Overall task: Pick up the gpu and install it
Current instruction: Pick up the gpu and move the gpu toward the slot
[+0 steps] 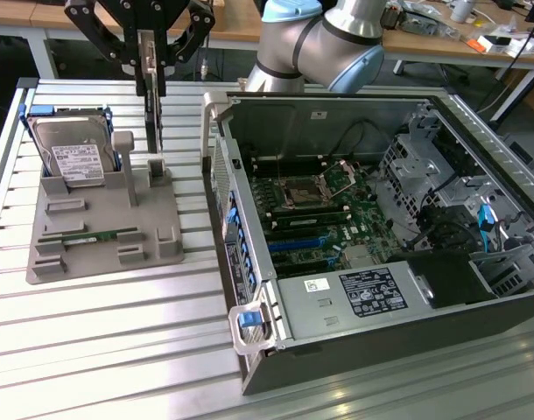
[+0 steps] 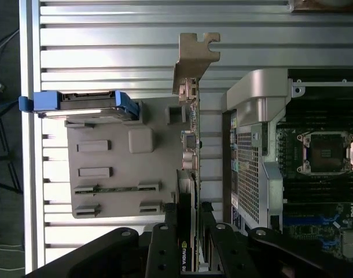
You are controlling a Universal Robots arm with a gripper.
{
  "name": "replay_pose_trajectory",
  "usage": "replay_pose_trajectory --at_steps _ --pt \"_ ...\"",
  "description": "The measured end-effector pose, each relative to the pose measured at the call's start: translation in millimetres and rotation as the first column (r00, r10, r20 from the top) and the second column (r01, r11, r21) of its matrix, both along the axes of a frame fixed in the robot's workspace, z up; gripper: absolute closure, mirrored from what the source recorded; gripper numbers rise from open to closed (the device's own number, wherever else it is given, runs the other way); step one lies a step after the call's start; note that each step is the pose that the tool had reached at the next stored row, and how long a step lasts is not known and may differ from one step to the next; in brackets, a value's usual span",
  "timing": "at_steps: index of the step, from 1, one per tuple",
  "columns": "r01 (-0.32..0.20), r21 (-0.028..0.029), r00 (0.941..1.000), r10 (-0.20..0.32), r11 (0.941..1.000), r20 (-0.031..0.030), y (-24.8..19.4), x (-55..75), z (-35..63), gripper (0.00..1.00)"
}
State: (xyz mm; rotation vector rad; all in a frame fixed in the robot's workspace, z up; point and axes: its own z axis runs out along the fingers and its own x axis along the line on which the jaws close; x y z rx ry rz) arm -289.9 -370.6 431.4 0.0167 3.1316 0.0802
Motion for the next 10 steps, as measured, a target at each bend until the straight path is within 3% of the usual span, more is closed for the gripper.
replay_pose_trajectory --at_steps 5,10 --pt "0.0 -0.0002 1.0 0.0 1.0 -0.0004 0.0 0.8 0.2 0.74" --pt "0.0 -0.0001 1.0 0.0 1.0 -0.0001 0.0 12.4 0.0 0.74"
